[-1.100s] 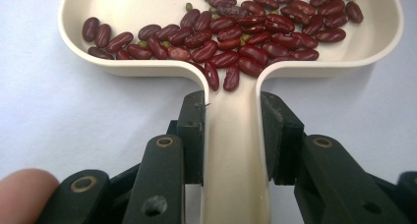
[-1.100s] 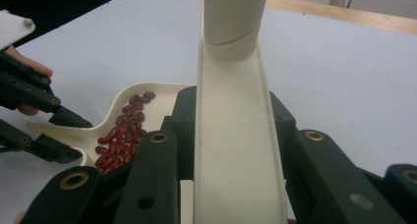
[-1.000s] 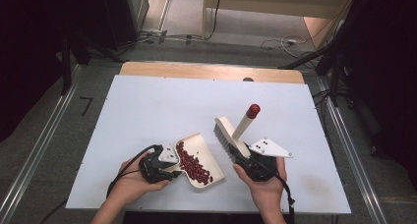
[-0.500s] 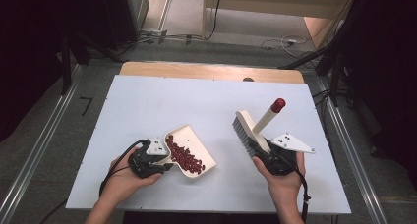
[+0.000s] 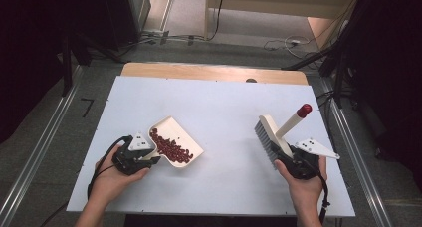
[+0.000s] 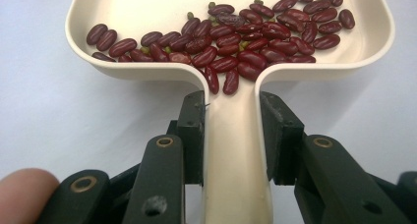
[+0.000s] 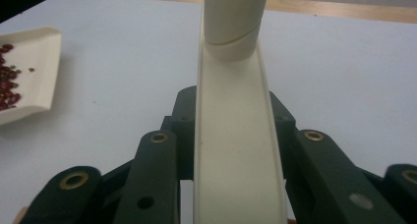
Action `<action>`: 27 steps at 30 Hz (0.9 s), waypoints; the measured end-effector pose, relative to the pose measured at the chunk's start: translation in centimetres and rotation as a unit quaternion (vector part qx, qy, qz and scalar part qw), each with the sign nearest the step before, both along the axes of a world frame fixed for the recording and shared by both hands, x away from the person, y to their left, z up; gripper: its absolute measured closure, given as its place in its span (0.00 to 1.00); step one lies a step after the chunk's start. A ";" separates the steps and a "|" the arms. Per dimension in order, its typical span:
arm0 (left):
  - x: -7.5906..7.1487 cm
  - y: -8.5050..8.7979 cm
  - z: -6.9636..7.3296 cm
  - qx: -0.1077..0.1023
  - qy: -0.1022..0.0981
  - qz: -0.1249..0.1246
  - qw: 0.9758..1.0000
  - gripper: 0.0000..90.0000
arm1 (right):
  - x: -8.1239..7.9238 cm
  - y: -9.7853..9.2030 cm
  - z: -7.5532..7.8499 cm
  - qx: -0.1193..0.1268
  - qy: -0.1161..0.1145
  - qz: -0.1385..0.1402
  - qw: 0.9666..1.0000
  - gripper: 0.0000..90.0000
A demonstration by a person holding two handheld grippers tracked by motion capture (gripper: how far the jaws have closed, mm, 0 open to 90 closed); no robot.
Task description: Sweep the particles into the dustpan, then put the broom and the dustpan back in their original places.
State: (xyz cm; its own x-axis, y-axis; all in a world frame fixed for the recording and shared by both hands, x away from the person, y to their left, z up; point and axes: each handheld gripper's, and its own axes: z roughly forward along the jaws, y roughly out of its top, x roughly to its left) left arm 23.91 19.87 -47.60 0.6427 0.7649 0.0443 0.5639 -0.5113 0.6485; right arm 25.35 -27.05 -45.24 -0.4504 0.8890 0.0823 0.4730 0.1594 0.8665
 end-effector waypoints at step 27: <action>-0.5 4.3 -0.6 -0.024 -0.012 0.077 0.997 0.73 | -0.4 -5.6 -0.8 0.019 0.015 -0.031 0.999 0.73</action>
State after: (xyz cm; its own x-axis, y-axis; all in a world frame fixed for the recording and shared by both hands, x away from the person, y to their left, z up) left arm 23.37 24.21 -48.19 0.5173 0.8556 0.0194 0.6168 -0.3885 0.6845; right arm 24.93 -32.63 -46.05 -0.3922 0.9108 0.1287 0.5061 0.0968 0.8570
